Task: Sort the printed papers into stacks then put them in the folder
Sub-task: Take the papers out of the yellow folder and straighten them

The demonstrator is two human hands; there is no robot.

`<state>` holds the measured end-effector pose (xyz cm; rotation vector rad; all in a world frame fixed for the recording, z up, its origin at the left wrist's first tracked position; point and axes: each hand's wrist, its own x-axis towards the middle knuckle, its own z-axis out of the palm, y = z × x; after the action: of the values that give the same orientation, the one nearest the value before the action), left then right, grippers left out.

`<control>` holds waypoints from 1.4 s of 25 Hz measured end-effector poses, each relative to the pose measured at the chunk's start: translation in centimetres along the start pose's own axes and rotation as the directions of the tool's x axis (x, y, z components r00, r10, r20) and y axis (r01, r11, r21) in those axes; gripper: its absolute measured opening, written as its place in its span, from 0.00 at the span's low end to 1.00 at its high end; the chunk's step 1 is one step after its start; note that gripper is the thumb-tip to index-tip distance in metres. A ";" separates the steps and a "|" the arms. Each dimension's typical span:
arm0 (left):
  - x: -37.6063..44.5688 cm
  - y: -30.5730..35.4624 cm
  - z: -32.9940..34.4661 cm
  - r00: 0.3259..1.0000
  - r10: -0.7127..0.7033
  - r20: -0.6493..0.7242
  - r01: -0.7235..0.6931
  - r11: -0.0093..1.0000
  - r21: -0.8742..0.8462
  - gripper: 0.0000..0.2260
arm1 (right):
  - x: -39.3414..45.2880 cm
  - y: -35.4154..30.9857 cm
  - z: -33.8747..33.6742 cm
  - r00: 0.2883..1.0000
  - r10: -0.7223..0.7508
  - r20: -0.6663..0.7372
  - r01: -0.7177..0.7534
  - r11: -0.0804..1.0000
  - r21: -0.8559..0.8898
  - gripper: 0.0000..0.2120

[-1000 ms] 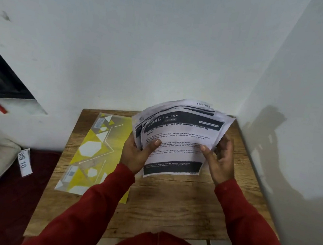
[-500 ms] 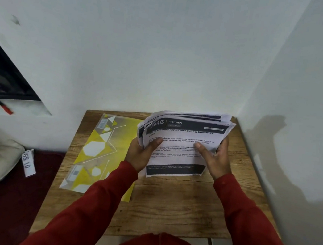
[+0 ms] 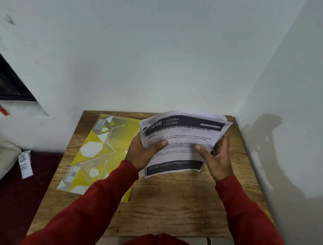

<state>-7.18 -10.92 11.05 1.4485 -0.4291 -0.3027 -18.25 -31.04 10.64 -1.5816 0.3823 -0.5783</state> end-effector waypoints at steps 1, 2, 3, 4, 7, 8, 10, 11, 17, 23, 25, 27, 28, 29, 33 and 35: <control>0.0 0.1 0.2 1.000 0.008 -0.005 -0.008 1.000 -0.002 0.20 | 0.0 0.3 -0.1 1.000 -0.007 0.019 0.008 1.000 -0.027 0.34; -0.1 0.2 0.4 1.000 0.017 -0.012 -0.018 1.000 -0.008 0.17 | 0.0 0.6 -0.1 0.999 -0.013 0.029 0.014 0.999 -0.051 0.33; 0.0 0.2 0.5 0.999 0.029 -0.021 -0.029 0.999 -0.019 0.17 | 0.1 0.7 0.1 0.999 -0.013 0.037 0.016 0.997 -0.071 0.32; 0.1 0.2 0.6 0.999 0.028 -0.039 -0.029 0.999 -0.033 0.16 | 0.1 0.5 0.3 0.999 -0.008 0.041 0.012 0.996 -0.086 0.31; 0.4 0.1 0.8 0.995 -0.012 -0.099 0.006 0.998 -0.064 0.10 | 0.1 -1.6 0.9 0.972 -0.206 -0.115 0.180 0.962 -0.205 0.34; 0.5 0.0 0.7 0.995 -0.014 -0.100 0.007 0.998 -0.070 0.10 | 0.2 -2.9 1.0 0.903 -0.398 -0.163 0.326 0.881 -0.344 0.36; 0.6 0.1 0.8 0.997 -0.005 -0.082 -0.001 0.997 -0.071 0.10 | 0.7 -6.4 1.9 0.713 -0.701 -0.002 0.549 0.560 -0.620 0.36; 0.6 0.1 0.8 0.998 0.008 -0.066 -0.013 0.998 -0.065 0.11 | 0.9 -7.8 2.9 0.675 -0.722 0.156 0.578 0.385 -0.719 0.35; 0.7 -0.1 0.4 0.997 0.079 -0.026 -0.079 0.997 -0.018 0.20 | 0.8 -8.0 6.1 0.740 -0.390 0.547 0.608 0.040 -0.793 0.29; 1.1 1.0 0.5 0.992 0.119 -0.030 -0.119 0.993 0.025 0.17 | 1.2 -8.9 5.0 0.719 -0.540 0.437 0.637 0.263 -0.725 0.28; 1.3 1.4 0.5 0.994 0.096 -0.061 -0.094 0.995 0.037 0.12 | 1.5 -8.3 3.3 0.786 -0.613 0.078 0.545 0.629 -0.555 0.28; 1.2 1.7 0.6 0.994 0.082 -0.065 -0.080 0.996 0.035 0.10 | 1.8 -7.0 1.6 0.885 -0.392 -0.250 0.332 0.909 -0.251 0.32; 1.0 1.9 0.8 0.995 0.085 -0.052 -0.084 0.996 0.033 0.10 | 2.0 -6.3 1.1 0.935 -0.223 -0.275 0.195 0.973 -0.126 0.35; 0.9 2.1 0.9 0.995 0.094 -0.040 -0.092 0.995 0.030 0.10 | 2.1 -5.7 1.0 0.973 -0.095 -0.211 0.083 0.994 -0.069 0.36; 1.0 2.6 1.4 0.992 0.127 -0.027 -0.126 0.992 0.009 0.13 | 2.1 -4.1 1.7 0.996 -0.077 -0.047 0.073 0.994 -0.076 0.34; 1.2 2.6 1.6 0.993 0.102 -0.067 -0.104 0.994 -0.029 0.11 | 2.5 -3.5 1.5 0.996 -0.086 -0.008 0.085 0.994 -0.063 0.32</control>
<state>-7.04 -12.62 13.90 1.3954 -0.4426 -0.1781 -15.72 -30.83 14.41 -1.6620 0.3445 -0.6462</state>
